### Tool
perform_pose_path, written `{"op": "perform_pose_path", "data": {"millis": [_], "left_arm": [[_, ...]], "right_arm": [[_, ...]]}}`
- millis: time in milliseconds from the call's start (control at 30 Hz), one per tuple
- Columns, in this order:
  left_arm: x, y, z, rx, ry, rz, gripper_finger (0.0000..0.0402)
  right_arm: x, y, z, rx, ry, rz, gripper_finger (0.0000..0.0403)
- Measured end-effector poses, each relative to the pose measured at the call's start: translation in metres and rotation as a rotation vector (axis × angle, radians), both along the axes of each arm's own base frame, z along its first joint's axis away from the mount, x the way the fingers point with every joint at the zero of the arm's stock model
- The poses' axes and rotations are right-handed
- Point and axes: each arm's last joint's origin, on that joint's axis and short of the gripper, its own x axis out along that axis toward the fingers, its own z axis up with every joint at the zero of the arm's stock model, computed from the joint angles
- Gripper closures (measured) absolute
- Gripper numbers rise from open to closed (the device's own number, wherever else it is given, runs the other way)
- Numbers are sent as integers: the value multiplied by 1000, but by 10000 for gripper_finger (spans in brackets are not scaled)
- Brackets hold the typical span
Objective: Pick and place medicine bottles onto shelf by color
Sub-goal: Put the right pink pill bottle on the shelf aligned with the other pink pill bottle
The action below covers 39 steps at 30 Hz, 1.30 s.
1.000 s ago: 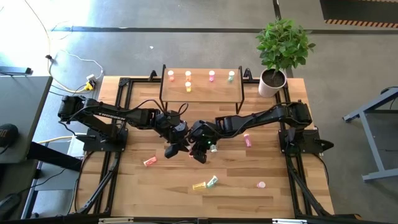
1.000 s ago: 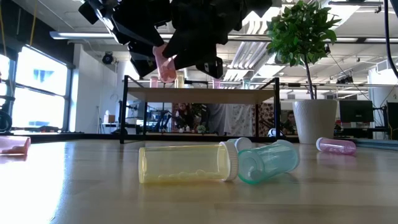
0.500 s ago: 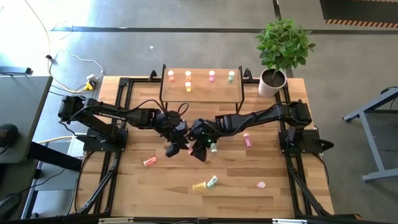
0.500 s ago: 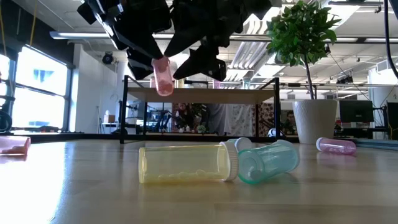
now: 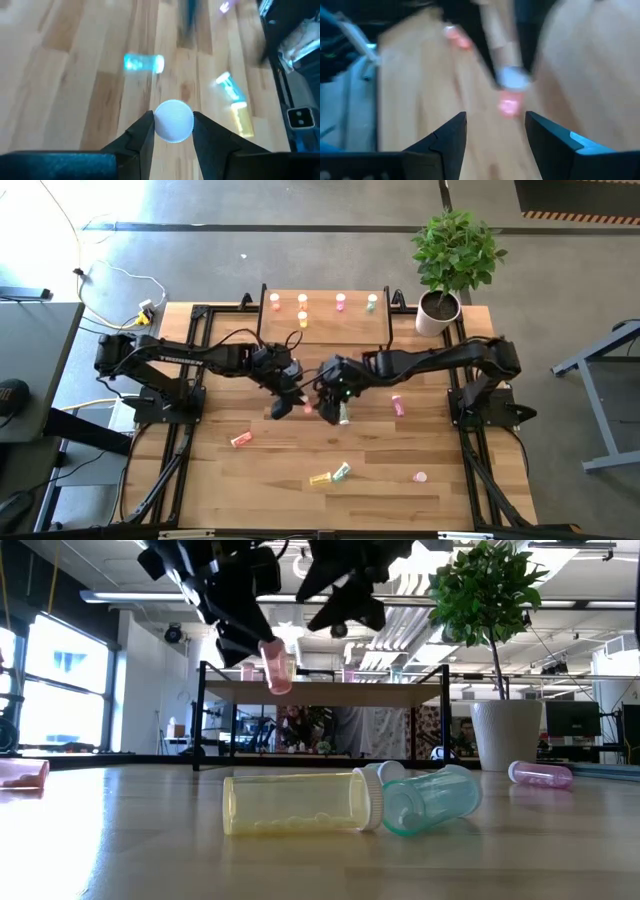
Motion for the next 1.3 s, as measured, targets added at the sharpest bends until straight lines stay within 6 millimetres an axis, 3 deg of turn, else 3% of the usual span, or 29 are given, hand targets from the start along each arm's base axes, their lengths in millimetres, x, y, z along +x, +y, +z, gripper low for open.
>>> {"op": "perform_pose_path", "data": {"millis": [367,700,933,1300], "left_arm": [[-2,27,20,76,3,87,293],[-3,46,39,101,-35,160,293],[-11,63,54,165,36,252,294],[-34,85,93,275,195,366,292]], "right_arm": [[-19,-36,27,-59,-58,-65,210],[-23,-43,30,-56,-47,-49,210],[-36,-48,40,-123,-37,-81,210],[-63,-77,70,-200,-116,-149,210]]}}
